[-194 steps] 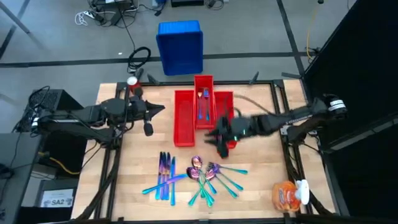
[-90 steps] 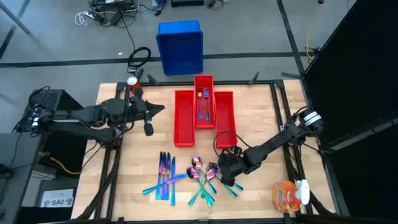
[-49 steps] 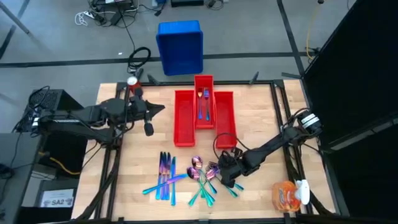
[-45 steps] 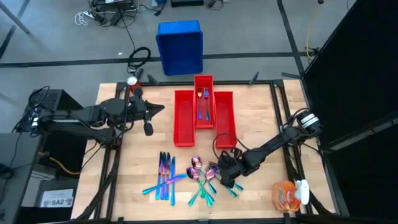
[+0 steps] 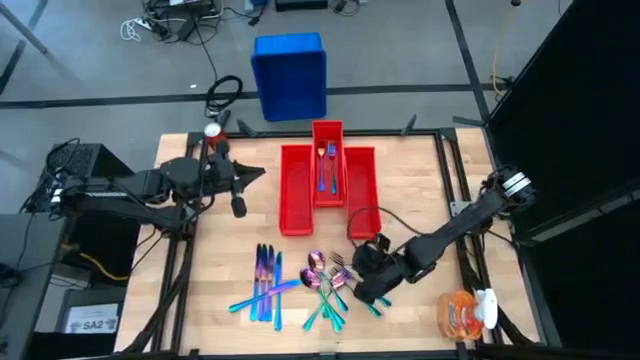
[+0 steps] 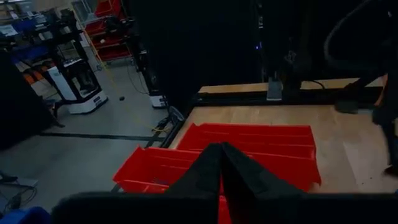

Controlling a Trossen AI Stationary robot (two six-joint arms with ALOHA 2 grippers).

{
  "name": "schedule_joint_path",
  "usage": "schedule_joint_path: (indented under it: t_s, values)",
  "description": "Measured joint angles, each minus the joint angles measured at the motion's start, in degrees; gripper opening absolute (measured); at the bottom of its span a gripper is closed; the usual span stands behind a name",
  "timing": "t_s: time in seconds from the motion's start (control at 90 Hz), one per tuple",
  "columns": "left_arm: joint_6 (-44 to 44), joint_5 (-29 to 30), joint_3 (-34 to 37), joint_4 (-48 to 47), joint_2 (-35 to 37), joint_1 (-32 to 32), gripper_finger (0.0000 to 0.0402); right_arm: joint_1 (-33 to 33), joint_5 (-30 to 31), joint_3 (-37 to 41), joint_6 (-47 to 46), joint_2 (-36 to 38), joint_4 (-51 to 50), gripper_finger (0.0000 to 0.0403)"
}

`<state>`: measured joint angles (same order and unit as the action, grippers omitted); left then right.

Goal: Sort silverware
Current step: Put the iridescent fork into the middle orange bin

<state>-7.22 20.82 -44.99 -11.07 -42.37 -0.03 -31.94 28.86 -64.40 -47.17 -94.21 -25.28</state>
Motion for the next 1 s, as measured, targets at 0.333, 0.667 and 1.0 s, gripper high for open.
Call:
schedule_joint_path:
  t_s: [0.333,0.667,1.0]
  values:
    - [0.0,0.0,0.0,0.3,0.0,0.0,0.0000,8.4,14.7,0.4,15.7,3.7,24.4,0.0000]
    - [0.0,0.0,0.0,1.0,0.0,0.0,0.0000,35.4,6.1,0.4,19.0,3.4,31.8,0.0000]
    - [0.0,0.0,0.0,1.0,0.0,0.0,0.0000,52.4,-14.8,0.5,3.6,-1.3,26.6,0.0001]
